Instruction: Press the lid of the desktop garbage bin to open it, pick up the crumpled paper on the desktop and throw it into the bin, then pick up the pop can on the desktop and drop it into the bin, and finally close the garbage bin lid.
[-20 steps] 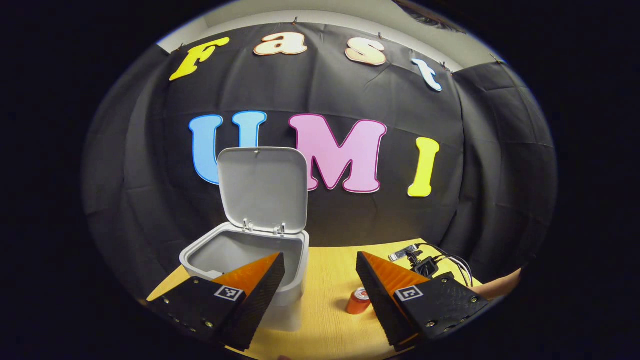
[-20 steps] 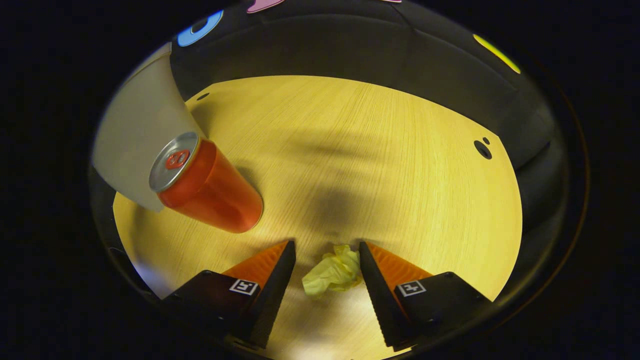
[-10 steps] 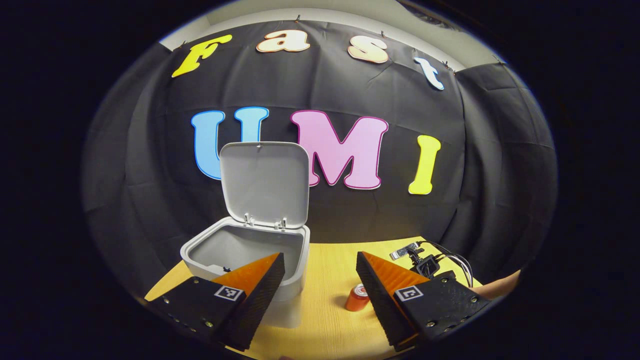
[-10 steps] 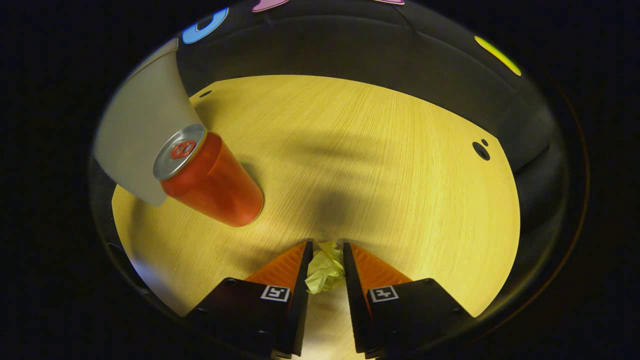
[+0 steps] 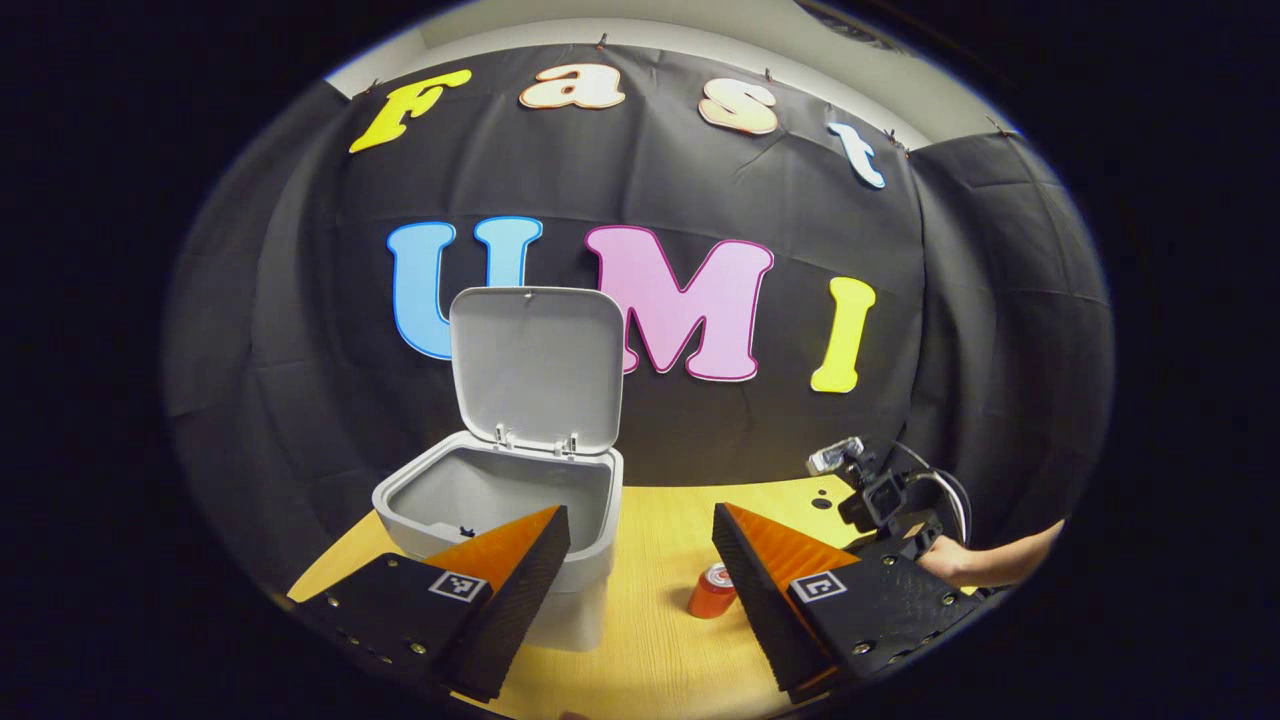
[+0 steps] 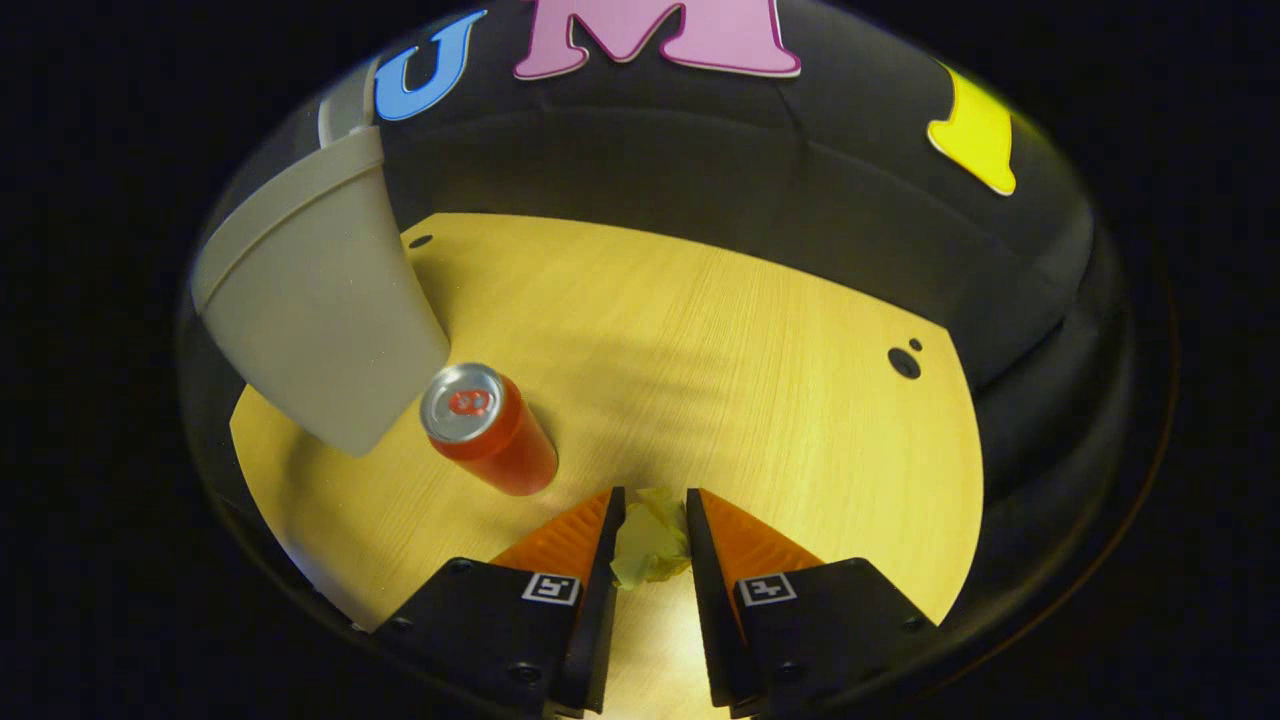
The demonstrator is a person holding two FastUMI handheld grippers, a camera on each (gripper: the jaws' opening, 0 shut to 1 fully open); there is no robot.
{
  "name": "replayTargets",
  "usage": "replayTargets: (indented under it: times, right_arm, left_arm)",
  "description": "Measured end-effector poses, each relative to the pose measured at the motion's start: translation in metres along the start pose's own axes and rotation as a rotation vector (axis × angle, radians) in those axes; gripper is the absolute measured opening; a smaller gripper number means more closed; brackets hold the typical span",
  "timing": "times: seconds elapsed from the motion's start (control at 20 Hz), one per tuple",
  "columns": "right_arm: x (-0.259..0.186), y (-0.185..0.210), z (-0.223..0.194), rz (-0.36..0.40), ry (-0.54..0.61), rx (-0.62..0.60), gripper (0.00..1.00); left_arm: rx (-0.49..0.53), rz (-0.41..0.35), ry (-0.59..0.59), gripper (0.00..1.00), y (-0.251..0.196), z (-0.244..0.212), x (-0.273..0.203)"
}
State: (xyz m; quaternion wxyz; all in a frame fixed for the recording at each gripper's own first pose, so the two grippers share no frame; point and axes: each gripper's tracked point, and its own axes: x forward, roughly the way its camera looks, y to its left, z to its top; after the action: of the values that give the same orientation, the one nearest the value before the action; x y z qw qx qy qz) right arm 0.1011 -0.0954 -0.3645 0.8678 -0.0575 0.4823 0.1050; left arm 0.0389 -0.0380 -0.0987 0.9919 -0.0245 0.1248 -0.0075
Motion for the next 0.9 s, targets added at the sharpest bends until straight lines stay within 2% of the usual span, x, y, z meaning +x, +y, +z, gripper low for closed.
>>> replayTargets:
  times: [0.05,0.1,0.15,0.2,0.45,0.65,0.9]
  right_arm:
    - [-0.010,0.003,0.014,0.001,-0.034,-0.003,0.42]
    - [-0.021,0.004,0.028,0.003,-0.067,-0.005,0.29]
    - [-0.032,0.008,0.044,0.010,-0.106,-0.010,0.29]
    - [-0.045,0.012,0.062,0.018,-0.150,-0.022,0.42]
    - [-0.098,0.051,0.138,0.080,-0.305,-0.082,0.42]
    - [-0.129,0.103,0.187,0.186,-0.385,-0.151,0.42]
    - [-0.144,0.185,0.221,0.320,-0.450,-0.232,0.42]
  left_arm:
    - [-0.003,-0.001,-0.002,0.94,0.002,-0.001,-0.003]
    - [-0.006,-0.003,-0.006,0.94,0.005,-0.001,-0.007]
    - [-0.008,-0.001,-0.008,0.94,0.008,-0.002,-0.010]
    - [-0.015,0.003,-0.007,0.94,0.011,-0.002,-0.014]
    - [-0.035,0.023,-0.023,0.94,0.027,-0.001,-0.035]
    - [-0.019,0.054,-0.048,0.94,0.043,0.004,-0.047]
    - [-0.018,0.102,-0.067,0.94,0.065,0.007,-0.063]
